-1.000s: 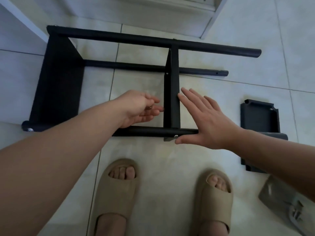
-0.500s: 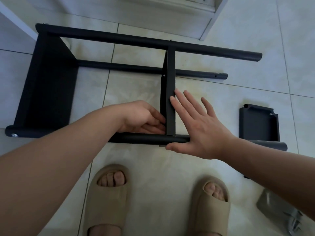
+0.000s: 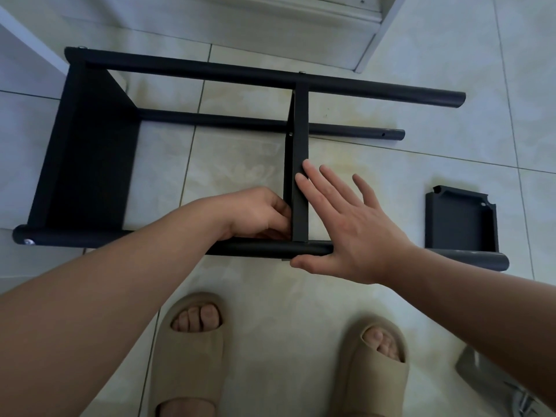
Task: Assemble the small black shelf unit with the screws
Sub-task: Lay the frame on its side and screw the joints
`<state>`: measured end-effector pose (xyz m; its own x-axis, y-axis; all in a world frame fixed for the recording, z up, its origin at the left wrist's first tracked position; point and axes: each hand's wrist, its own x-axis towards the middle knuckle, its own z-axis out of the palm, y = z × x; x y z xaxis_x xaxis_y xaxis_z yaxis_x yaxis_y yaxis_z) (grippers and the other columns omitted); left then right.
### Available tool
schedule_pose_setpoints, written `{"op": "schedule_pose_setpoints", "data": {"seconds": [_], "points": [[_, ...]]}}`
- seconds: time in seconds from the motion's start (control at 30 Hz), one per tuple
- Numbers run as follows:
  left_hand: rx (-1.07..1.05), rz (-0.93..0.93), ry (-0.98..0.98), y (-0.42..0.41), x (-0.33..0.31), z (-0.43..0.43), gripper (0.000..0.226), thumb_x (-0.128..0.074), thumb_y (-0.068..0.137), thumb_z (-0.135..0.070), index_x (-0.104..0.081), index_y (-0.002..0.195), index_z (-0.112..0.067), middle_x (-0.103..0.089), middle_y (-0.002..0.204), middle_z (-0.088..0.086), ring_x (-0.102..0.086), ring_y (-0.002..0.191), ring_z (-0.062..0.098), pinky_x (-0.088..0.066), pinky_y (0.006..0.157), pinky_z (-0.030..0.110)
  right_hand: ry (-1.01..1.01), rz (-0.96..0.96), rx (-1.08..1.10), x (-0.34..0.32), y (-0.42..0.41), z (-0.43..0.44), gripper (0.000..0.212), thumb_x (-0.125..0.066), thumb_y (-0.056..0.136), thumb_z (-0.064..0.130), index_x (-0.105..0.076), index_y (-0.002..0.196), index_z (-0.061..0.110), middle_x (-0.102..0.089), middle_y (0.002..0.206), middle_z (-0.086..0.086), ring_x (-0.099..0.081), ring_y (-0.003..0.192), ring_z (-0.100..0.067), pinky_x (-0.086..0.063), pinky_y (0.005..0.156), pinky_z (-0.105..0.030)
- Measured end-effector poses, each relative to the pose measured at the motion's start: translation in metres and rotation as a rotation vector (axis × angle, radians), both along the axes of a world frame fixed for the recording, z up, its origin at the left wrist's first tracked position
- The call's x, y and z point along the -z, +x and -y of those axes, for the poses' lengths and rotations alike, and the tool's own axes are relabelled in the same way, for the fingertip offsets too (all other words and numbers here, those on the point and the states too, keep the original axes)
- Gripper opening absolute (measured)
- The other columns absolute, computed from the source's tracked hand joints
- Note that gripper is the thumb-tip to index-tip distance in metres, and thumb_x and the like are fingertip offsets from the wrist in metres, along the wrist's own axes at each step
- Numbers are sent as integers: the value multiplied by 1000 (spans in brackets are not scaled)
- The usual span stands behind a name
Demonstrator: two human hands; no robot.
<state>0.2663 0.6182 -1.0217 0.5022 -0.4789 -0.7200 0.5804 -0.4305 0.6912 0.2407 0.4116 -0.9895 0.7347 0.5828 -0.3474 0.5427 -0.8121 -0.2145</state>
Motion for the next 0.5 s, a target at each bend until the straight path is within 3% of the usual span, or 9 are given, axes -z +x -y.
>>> {"op": "schedule_pose_setpoints", "data": {"seconds": [0.17, 0.33, 0.5], "points": [[53, 60, 60, -1, -4, -1, 18, -64, 88, -4, -76, 78, -14, -74, 78, 8, -66, 67, 16, -51, 63, 21, 18, 5, 3, 2, 0, 1, 114, -24, 74, 93, 9, 162, 27, 25, 166, 14, 14, 155, -11, -2, 126, -53], [43, 70, 110, -1, -5, 1, 17, -64, 88, -5, -78, 86, -12, -76, 86, 13, -66, 71, 18, -52, 71, 27, 23, 12, 2, 3, 1, 1, 114, -24, 75, 93, 9, 162, 27, 24, 166, 14, 10, 156, -12, -4, 125, -53], [47, 82, 121, -2, -6, 1, 19, -63, 90, -6, -78, 81, -15, -72, 74, 7, -63, 64, 14, -49, 63, 21, 33, 13, 1, 4, 1, 1, 114, -24, 75, 93, 8, 162, 27, 23, 167, 13, 7, 157, -13, -6, 125, -54]]}}
